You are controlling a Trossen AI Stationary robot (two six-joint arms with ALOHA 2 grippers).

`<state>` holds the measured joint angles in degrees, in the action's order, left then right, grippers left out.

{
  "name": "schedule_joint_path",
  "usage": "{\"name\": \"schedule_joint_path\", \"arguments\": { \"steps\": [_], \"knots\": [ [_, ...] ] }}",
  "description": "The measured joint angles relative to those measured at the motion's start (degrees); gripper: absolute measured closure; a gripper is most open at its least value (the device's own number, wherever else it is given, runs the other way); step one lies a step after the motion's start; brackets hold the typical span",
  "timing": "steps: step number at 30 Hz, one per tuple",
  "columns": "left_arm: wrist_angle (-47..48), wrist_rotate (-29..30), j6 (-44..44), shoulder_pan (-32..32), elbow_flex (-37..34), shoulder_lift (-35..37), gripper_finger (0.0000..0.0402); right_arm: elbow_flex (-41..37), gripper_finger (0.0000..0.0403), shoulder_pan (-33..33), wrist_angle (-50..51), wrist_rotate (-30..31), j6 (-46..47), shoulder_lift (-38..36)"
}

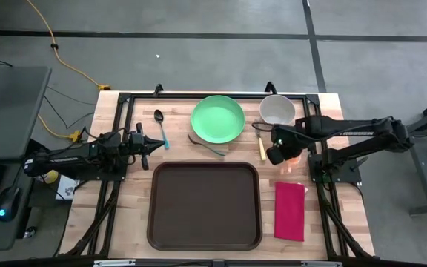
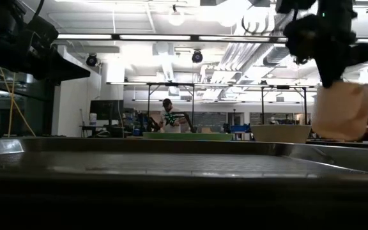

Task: Set up tray
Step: Put the light orange mug on the black serving tray

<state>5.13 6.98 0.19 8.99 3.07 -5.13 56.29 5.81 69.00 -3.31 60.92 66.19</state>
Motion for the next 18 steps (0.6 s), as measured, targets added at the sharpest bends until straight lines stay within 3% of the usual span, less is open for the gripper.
{"name": "schedule_joint_path", "arguments": {
  "steps": [6,11,15,18],
  "knots": [
    [0.0,0.0,0.0,0.0,0.0,0.0,0.0371,8.4,0.0403,-2.3,4.6,1.7,-3.0,0.6],
    [0.0,0.0,0.0,0.0,0.0,0.0,0.0371,15.1,0.0403,-6.6,2.2,-1.4,-11.2,4.3],
    [0.0,0.0,1.3,0.0,0.0,0.0,0.0371,20.0,0.0403,-12.2,-0.8,-6.5,-26.0,10.8],
    [0.0,0.0,1.6,0.0,0.0,0.0,0.0371,24.4,0.0403,-16.2,1.3,-5.1,-32.7,18.0]
  ]
}}
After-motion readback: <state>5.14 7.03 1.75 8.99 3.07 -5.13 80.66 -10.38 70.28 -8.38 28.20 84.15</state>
